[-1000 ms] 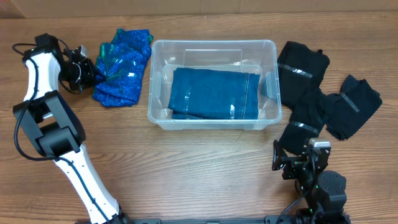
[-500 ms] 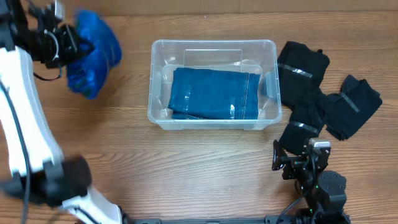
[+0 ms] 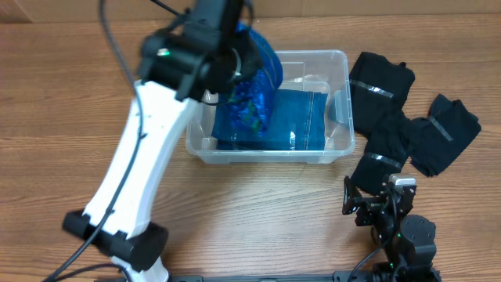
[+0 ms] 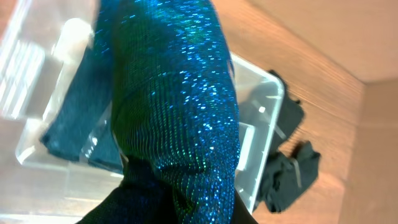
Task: Pack container
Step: 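Carry the sequined fabric into the bin's left side and release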
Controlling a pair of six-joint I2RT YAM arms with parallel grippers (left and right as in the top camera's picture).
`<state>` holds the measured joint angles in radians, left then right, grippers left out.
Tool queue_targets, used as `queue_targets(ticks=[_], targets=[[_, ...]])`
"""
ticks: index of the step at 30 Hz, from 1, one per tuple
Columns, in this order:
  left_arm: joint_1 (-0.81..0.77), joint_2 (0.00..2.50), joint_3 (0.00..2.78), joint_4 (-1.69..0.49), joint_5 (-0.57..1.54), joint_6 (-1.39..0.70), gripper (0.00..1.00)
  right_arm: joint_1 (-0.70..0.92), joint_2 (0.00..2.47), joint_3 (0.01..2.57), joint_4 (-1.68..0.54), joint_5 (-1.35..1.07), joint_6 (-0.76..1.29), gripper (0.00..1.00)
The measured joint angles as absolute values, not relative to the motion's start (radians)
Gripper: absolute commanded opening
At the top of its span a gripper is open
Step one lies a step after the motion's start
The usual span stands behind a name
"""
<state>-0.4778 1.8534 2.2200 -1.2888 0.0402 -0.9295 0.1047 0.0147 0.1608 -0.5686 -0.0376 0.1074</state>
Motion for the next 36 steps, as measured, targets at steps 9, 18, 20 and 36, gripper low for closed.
queue_targets(ticks=[9,18,20,36], targets=[[-0.503,2.059,2.218,-1.362,-0.12,-1.128,0.04,0.105,0.015,0.161,-0.568,-0.037,0.107,1.0],[-0.503,2.077,2.218,-1.549,-0.211,-1.119,0.61,0.104,0.015,0.161,-0.569,-0.037,0.108,1.0],[-0.501,2.077,2.218,-1.599,-0.229,-1.094,0.61,0.104,0.015,0.161,-0.569,-0.037,0.107,1.0],[-0.491,2.118,1.994,-1.206,-0.317,-0.772,0.45,0.105,0.015,0.161,-0.568,-0.037,0.107,1.0]])
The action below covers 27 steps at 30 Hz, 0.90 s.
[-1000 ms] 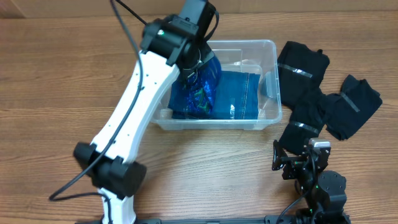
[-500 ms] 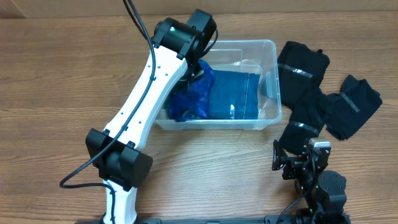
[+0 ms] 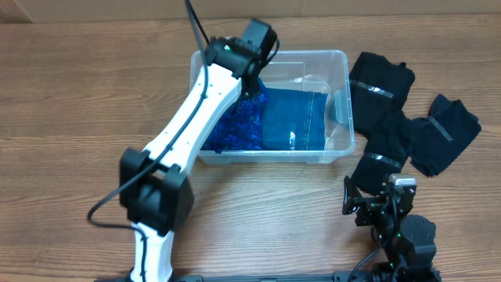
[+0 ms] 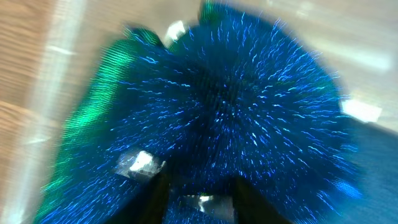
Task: Pack container
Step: 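Carry the sequined fabric into the bin's left side and release, then grasp the black clothing with the right gripper and lift it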
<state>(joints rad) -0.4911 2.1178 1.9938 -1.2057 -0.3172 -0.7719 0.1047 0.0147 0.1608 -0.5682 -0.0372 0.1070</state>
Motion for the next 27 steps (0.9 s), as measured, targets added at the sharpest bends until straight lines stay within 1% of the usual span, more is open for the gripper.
queue_targets(ticks=[1,2,3,5,6,7,9,10,11,15,17,18,21,23,27], targets=[[-0.485,2.152,1.976,-1.19,-0.298,-0.757,0.48,0.105,0.015,0.161,-0.569,-0.037,0.107,1.0],[-0.479,2.187,1.966,-1.179,-0.282,-0.745,0.49,0.105,0.015,0.161,-0.569,-0.037,0.107,1.0],[-0.472,2.213,1.965,-1.17,-0.275,-0.733,0.49,0.104,0.015,0.161,-0.569,-0.037,0.107,1.0],[-0.462,2.216,1.971,-1.162,-0.252,-0.716,0.46,0.105,0.015,0.161,-0.568,-0.038,0.107,1.0],[-0.456,2.215,1.974,-1.16,-0.237,-0.705,0.47,0.105,0.015,0.161,-0.568,-0.037,0.107,1.0],[-0.451,2.215,1.977,-1.162,-0.219,-0.698,0.5,0.104,0.015,0.161,-0.569,-0.037,0.107,1.0],[-0.437,2.217,2.014,-1.19,-0.162,-0.678,0.61,0.104,0.015,0.161,-0.569,-0.038,0.107,1.0],[-0.426,2.217,2.05,-1.216,-0.116,-0.669,0.72,0.104,0.015,0.161,-0.569,-0.037,0.107,1.0],[-0.414,2.217,2.091,-1.245,-0.082,-0.664,0.77,0.104,0.015,0.161,-0.568,-0.037,0.107,1.0],[-0.358,2.189,2.297,-1.321,0.054,-0.627,0.85,0.105,0.015,0.158,-0.524,-0.059,0.107,1.0],[-0.302,2.117,2.391,-1.359,0.112,-0.592,0.9,0.105,0.015,0.156,-0.498,-0.142,0.118,1.0],[-0.277,2.075,2.418,-1.372,0.125,-0.568,1.0,0.104,0.015,0.155,-0.477,-0.197,0.14,1.0],[-0.177,1.891,2.468,-1.438,0.15,-0.448,1.0,0.105,0.015,0.158,-0.433,-0.274,0.267,1.0],[-0.125,1.776,2.484,-1.487,0.148,-0.373,1.0,0.104,0.023,0.181,-0.444,-0.29,0.319,1.0],[-0.074,1.622,2.494,-1.61,0.044,-0.3,1.0,0.105,0.19,0.409,-0.554,-0.23,0.373,1.0]])
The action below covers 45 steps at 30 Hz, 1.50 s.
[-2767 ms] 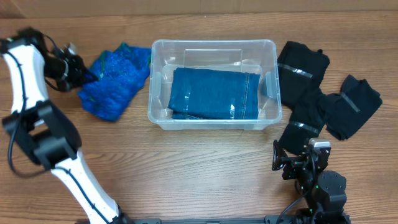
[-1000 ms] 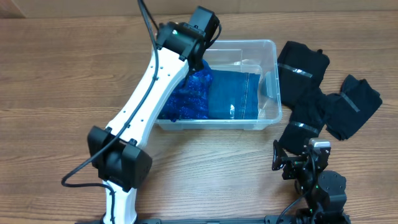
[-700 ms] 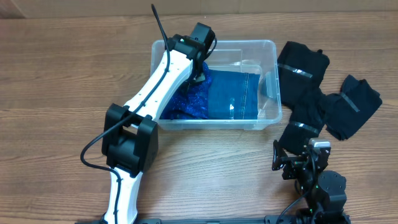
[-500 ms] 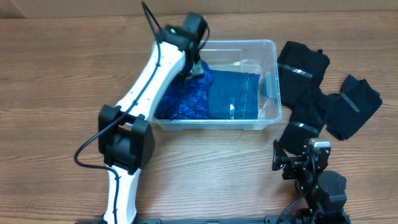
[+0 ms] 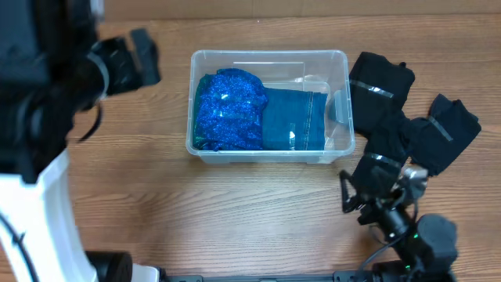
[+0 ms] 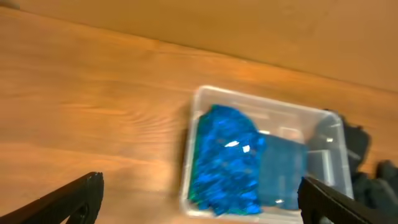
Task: Pack container
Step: 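Grasp the black clothing with the right gripper and lift it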
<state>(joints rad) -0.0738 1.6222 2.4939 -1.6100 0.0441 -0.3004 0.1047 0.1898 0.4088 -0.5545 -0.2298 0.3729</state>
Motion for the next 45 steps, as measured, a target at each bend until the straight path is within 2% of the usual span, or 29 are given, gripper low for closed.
queue_targets(ticks=[8,10,12,19,21,25,30,33,34,35,40,42,45], targets=[[-0.072,1.609,2.494,-1.67,-0.039,-0.276,1.0,0.082,0.792,0.92,-0.743,-0.029,0.326,1.0],[-0.072,1.613,2.494,-1.67,-0.043,-0.276,1.0,0.022,0.949,1.023,-0.781,-0.038,0.31,1.0],[-0.072,1.613,2.494,-1.671,-0.044,-0.276,1.0,-0.112,1.124,1.113,-0.834,-0.119,0.296,1.0],[-0.072,1.613,2.494,-1.675,-0.047,-0.276,1.0,-0.513,1.549,1.15,-0.915,-0.306,0.288,1.0],[-0.072,1.613,2.494,-1.675,-0.047,-0.276,1.0,-0.552,1.647,1.15,-0.932,-0.327,0.273,1.0],[-0.072,1.613,2.494,-1.676,-0.05,-0.276,1.0,-0.531,1.807,1.15,-0.928,-0.366,0.232,0.99],[-0.072,1.614,2.494,-1.676,-0.05,-0.276,1.0,-0.441,1.846,1.099,-0.83,-0.392,0.198,0.77],[-0.072,1.614,2.494,-1.676,-0.05,-0.276,1.0,-0.433,1.827,1.042,-0.743,-0.405,0.191,0.37],[-0.072,1.614,2.494,-1.675,-0.05,-0.276,1.0,-0.436,1.824,1.026,-0.722,-0.41,0.194,0.3],[-0.072,1.614,2.493,-1.676,-0.05,-0.276,1.0,-0.439,1.822,1.015,-0.709,-0.411,0.199,0.26],[-0.072,1.614,2.494,-1.676,-0.05,-0.276,1.0,-0.443,1.814,1.023,-0.817,-0.509,0.197,0.23],[-0.072,1.614,2.493,-1.676,-0.05,-0.276,1.0,-0.43,1.746,1.07,-0.923,-0.548,0.198,0.04],[-0.072,1.614,2.493,-1.676,-0.051,-0.276,1.0,-0.371,1.547,1.218,-1.038,-0.581,0.2,0.04]])
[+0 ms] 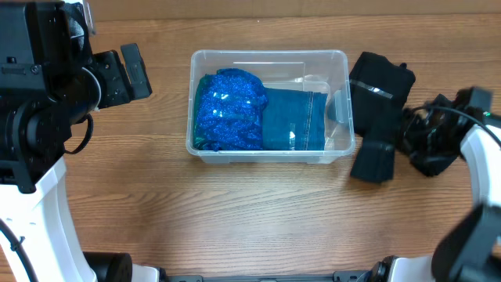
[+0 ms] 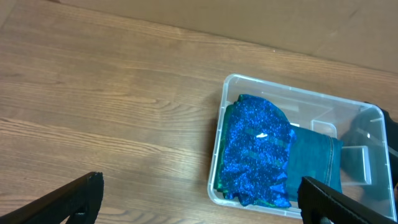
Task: Pack container
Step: 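Grasp the black clothing with the right gripper and lift it, then place the black clothing into the bin beside the sequined fabric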
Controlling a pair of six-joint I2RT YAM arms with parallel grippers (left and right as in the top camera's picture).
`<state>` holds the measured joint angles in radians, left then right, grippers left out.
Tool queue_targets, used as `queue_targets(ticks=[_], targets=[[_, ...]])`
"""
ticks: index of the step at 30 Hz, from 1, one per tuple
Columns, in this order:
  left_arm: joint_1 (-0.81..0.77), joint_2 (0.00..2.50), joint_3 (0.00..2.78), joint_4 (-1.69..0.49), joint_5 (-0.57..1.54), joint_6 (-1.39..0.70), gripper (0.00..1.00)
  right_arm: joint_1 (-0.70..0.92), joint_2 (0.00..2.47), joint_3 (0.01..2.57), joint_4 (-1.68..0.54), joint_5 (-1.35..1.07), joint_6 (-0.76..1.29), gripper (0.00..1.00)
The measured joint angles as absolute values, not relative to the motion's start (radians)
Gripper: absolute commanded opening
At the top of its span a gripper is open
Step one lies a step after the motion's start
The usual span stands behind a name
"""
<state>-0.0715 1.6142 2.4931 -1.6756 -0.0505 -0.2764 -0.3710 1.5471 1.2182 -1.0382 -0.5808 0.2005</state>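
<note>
The clear plastic container (image 1: 338,56) sits mid-table. A blue sparkly garment (image 1: 228,108) fills its left half and folded denim (image 1: 294,119) lies beside it; both show in the left wrist view, the garment (image 2: 258,158) and the denim (image 2: 317,163). My left gripper (image 2: 199,205) hangs open and empty, high over bare wood left of the container; overhead it appears as a gripper (image 1: 125,74). Black clothes (image 1: 382,84) lie right of the container. My right gripper (image 1: 429,133) is down among them, its fingers lost against the dark cloth.
A black folded piece (image 1: 374,160) lies by the container's front right corner. The right arm's white link (image 1: 481,160) reaches in from the right edge. Bare wooden table (image 1: 258,219) stretches along the front and to the left.
My right arm has left its spot at the front edge and now reaches onto the black clothes at the right, which look bunched under it. The left gripper stays open, high left of the container.
My left gripper held the blue sparkly garment above the container. Then it was down in the container's left half with it. Then it was open and high to the left, the garment lying in the container. Now the right gripper is at the black clothes.
</note>
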Motion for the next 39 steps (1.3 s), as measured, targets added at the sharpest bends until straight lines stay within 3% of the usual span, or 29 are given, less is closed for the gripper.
queue_targets(ticks=[6,13,14,15,18,21,25,31,34,39], targets=[[-0.072,1.614,2.493,-1.676,-0.05,-0.276,1.0,-0.078,1.288,1.363,-0.86,-0.632,0.2,0.06],[-0.072,1.614,2.493,-1.676,-0.05,-0.276,1.0,0.242,1.538,1.358,-0.639,-0.533,0.286,0.17],[-0.072,1.614,2.493,-1.676,-0.05,-0.276,1.0,0.253,1.591,1.357,-0.623,-0.527,0.305,0.35],[-0.072,1.614,2.493,-1.676,-0.05,-0.276,1.0,0.259,1.655,1.357,-0.609,-0.527,0.327,0.72],[-0.072,1.614,2.493,-1.676,-0.05,-0.276,1.0,0.262,1.801,1.341,-0.616,-0.512,0.373,0.78],[-0.072,1.614,2.493,-1.676,-0.051,-0.276,1.0,0.255,1.811,1.336,-0.64,-0.5,0.361,0.96],[-0.072,1.614,2.493,-1.676,-0.051,-0.276,1.0,0.162,1.697,1.356,-0.734,-0.487,0.326,1.0],[-0.072,1.614,2.493,-1.676,-0.05,-0.276,1.0,-0.245,1.439,1.427,-0.898,-0.481,0.309,1.0],[-0.072,1.614,2.493,-1.676,-0.051,-0.276,1.0,-0.502,1.478,1.428,-0.994,-0.428,0.309,1.0],[-0.072,1.614,2.493,-1.676,-0.05,-0.276,1.0,-0.748,1.665,1.409,-0.995,-0.356,0.311,1.0]])
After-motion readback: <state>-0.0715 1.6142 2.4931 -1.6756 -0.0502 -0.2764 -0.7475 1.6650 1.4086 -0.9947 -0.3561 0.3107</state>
